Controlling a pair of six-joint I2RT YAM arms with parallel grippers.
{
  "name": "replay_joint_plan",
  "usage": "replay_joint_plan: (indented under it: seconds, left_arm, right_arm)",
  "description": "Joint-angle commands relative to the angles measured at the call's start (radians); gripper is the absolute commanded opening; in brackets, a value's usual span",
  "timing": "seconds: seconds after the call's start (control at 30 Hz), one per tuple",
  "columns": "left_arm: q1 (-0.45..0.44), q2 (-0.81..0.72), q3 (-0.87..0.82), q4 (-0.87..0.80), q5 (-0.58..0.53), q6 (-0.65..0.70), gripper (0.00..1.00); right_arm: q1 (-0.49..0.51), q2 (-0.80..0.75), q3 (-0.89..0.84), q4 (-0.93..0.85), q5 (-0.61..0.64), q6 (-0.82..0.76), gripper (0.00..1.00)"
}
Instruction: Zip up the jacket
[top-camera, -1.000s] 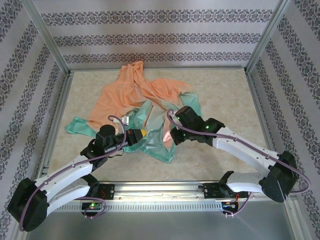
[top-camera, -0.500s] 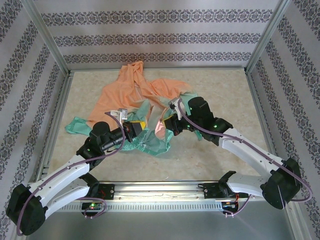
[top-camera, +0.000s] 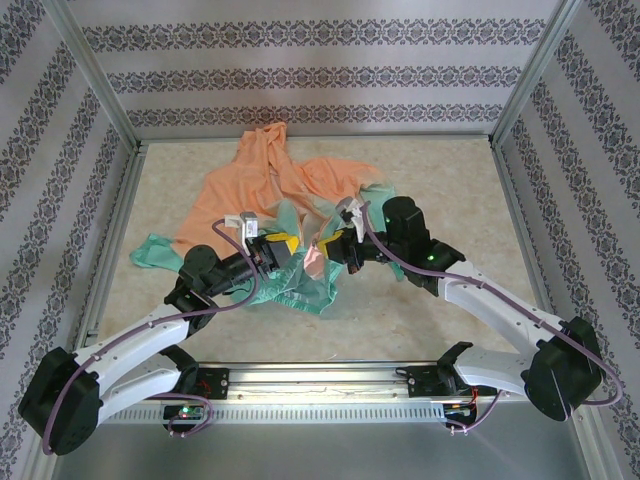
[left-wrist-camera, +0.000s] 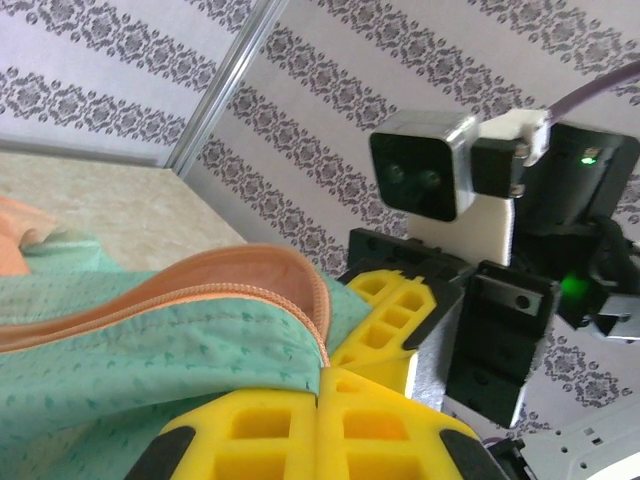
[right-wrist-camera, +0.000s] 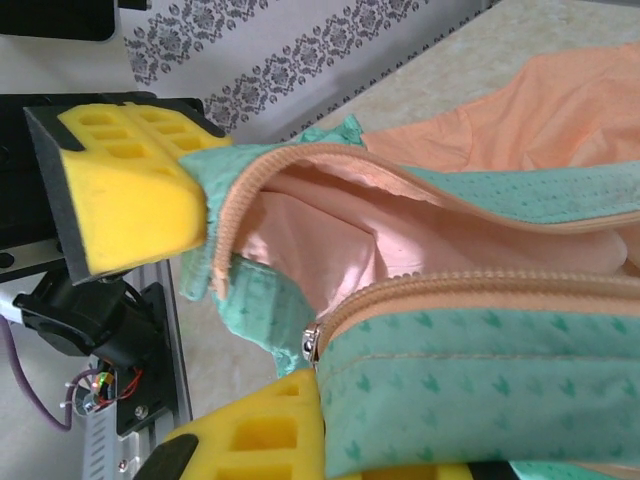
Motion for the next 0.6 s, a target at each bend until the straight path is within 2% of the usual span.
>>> replay_joint_plan:
  seconds: [0.0,0.57]
  left_arm:
    - [0.014,-0.007,-0.003,0.113,0.034,-0.002,0.00]
    - [0.015,0.033,0.006,0.170,0.060,0.007,0.00]
  right_arm:
    - [-0.012,-0.015,-0.015,0.093,-0.075,0.010,0.00]
    - [-0.004,-0.012,-0.018,0.111,-0.217,-0.014,0.00]
